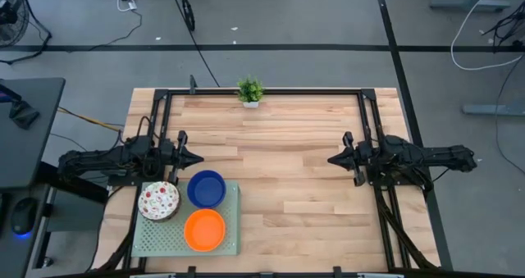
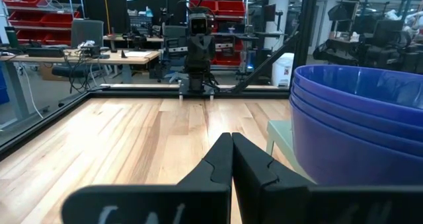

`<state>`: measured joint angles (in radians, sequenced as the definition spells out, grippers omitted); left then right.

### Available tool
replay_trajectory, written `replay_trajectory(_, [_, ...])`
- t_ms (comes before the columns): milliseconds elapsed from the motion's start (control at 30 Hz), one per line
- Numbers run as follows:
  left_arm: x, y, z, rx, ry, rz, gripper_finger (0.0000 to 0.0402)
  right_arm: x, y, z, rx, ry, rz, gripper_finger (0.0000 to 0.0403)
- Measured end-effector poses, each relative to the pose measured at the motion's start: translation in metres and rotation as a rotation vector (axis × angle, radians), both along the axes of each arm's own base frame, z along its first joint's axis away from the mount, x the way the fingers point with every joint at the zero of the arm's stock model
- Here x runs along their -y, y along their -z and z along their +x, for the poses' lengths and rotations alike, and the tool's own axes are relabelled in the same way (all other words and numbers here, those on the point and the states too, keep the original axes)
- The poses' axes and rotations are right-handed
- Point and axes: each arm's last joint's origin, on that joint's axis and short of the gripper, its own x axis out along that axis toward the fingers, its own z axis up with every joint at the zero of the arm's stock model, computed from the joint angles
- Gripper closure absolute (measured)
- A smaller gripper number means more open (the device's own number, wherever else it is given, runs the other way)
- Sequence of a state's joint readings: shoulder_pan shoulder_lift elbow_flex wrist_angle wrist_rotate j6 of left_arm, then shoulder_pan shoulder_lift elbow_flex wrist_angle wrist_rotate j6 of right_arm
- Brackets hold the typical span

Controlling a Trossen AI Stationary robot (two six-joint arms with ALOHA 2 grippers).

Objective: Pick & Place Mini bowls
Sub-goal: Return to Home Position

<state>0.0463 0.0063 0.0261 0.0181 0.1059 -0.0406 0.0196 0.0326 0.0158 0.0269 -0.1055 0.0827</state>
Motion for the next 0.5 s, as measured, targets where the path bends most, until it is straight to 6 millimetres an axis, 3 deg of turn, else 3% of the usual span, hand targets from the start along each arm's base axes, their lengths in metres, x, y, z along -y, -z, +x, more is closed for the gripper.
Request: replay_trajectory(500, [0.0000,-0.0001,0.0000,0.000,0.000,0.000,0.0396,0.0000,-0.0004,0.0000,-0.006,-0.001,0.066,0.0376])
